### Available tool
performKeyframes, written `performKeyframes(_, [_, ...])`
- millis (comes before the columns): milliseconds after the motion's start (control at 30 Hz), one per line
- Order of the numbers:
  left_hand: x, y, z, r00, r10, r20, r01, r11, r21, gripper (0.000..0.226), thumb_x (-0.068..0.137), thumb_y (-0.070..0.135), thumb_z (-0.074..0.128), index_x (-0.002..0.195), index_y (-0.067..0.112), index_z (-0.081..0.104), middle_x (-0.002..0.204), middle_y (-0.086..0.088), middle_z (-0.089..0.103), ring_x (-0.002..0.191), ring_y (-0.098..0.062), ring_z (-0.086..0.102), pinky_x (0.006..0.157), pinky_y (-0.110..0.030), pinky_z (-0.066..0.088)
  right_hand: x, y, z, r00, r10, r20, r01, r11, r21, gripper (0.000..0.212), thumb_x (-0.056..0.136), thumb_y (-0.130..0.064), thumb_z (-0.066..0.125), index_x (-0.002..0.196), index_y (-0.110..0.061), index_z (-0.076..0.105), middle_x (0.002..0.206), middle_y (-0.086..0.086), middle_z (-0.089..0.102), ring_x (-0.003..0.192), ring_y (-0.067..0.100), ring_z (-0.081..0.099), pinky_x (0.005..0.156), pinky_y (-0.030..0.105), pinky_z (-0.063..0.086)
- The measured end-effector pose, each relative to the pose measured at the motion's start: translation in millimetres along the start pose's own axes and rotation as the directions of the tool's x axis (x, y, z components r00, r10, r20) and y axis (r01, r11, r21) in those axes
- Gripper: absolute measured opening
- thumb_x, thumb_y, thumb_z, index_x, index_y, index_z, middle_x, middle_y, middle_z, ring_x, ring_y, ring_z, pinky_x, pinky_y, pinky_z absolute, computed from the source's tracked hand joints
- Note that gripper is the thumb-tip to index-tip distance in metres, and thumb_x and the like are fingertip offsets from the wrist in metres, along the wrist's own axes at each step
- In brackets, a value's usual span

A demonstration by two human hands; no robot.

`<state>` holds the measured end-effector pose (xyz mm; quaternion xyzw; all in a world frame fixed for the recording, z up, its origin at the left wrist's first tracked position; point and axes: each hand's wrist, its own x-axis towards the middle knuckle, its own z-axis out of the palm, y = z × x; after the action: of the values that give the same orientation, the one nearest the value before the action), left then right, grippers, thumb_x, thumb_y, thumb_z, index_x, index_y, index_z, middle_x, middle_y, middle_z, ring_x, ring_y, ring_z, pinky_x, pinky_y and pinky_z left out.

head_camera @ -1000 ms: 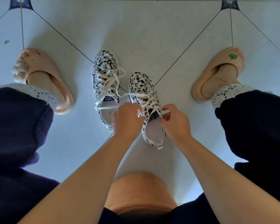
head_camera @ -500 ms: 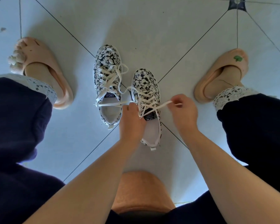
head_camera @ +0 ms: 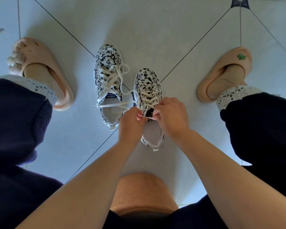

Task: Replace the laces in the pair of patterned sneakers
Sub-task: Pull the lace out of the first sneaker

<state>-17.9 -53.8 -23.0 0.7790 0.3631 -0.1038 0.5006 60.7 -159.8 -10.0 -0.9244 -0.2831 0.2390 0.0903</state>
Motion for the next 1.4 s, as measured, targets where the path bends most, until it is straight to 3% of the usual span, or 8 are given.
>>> performKeyframes(133, [0,-1,1,1.0,-0.01,-0.003,0.01,1.0,-0.015,0.012,0.082,0.01,0.064,0.085,0.014,0.053,0.081,0.003,0.055,0.079,-0.016,0.052,0.074,-0.029,0.043,-2,20,-9,0.958,0.264,-0.116,-0.234,0.947,0.22,0.015,0.086,-0.011,0.055,0.089,-0.015,0.07,0.092,0.005,0.059,0.085,0.023,0.054,0.075,0.029,0.038])
performKeyframes(267, [1,-3,-1,0.999,-0.031,-0.01,0.03,0.998,-0.048,0.015,0.082,0.008,0.063,0.083,0.015,0.05,0.074,0.009,0.05,0.077,-0.016,0.049,0.07,-0.027,0.04,3,49,-47,0.581,0.77,-0.265,-0.472,0.583,0.661,0.017,0.088,-0.013,0.056,0.101,-0.011,0.067,0.087,-0.002,0.058,0.08,0.011,0.05,0.065,0.015,0.033])
performKeyframes(433, [0,-1,0,1.0,-0.023,0.004,0.023,0.999,-0.043,0.016,0.082,0.009,0.064,0.083,0.016,0.05,0.073,0.012,0.049,0.077,-0.015,0.049,0.072,-0.027,0.041,9,16,-25,0.974,0.225,-0.02,-0.203,0.909,0.363,0.019,0.079,-0.018,0.068,0.095,-0.027,0.068,0.092,-0.003,0.059,0.082,0.011,0.052,0.069,0.023,0.034])
performKeyframes(667, [2,-4,-3,1.0,-0.01,0.004,0.01,1.0,-0.019,0.015,0.082,0.011,0.064,0.085,0.016,0.051,0.078,0.006,0.053,0.078,-0.015,0.05,0.071,-0.026,0.04,0,-9,12,0.99,0.076,-0.117,-0.048,0.973,0.228,0.009,0.077,-0.024,0.07,0.083,-0.022,0.076,0.094,-0.003,0.067,0.09,0.018,0.057,0.077,0.027,0.038])
performKeyframes(867, [1,-4,-1,1.0,-0.004,0.0,0.004,0.999,-0.039,0.015,0.082,0.009,0.064,0.085,0.016,0.051,0.072,0.013,0.048,0.077,-0.015,0.049,0.073,-0.028,0.041,6,53,-37,0.482,0.875,0.043,-0.37,0.159,0.915,0.006,0.079,-0.015,0.066,0.077,-0.019,0.067,0.064,-0.007,0.054,0.062,0.008,0.047,0.069,0.026,0.042])
performKeyframes(1133, [0,-2,-1,1.0,-0.02,0.011,0.021,0.999,-0.029,0.015,0.082,0.011,0.064,0.085,0.017,0.051,0.076,0.009,0.052,0.078,-0.014,0.05,0.07,-0.023,0.038,1,-6,10,0.981,0.148,0.126,-0.175,0.953,0.249,0.019,0.084,-0.023,0.062,0.102,-0.025,0.066,0.09,-0.006,0.058,0.086,0.014,0.055,0.075,0.024,0.038])
performKeyframes(1267, [2,-4,-2,1.0,-0.027,0.017,0.027,0.999,-0.026,0.013,0.082,0.01,0.064,0.087,0.015,0.053,0.078,0.006,0.053,0.078,-0.015,0.05,0.069,-0.023,0.036,2,-19,15,0.994,0.049,0.1,-0.048,0.999,-0.012,0.017,0.087,-0.034,0.059,0.098,-0.022,0.065,0.089,-0.002,0.053,0.09,0.021,0.055,0.072,0.028,0.029])
performKeyframes(1400, [1,-4,-2,1.0,-0.016,0.026,0.016,1.0,-0.02,0.014,0.083,0.008,0.061,0.087,0.016,0.051,0.078,0.007,0.052,0.078,-0.014,0.049,0.071,-0.024,0.038,2,3,-5,0.927,0.375,-0.014,-0.333,0.838,0.433,0.012,0.086,-0.026,0.062,0.08,-0.018,0.07,0.06,-0.006,0.05,0.063,0.016,0.048,0.055,0.026,0.031])
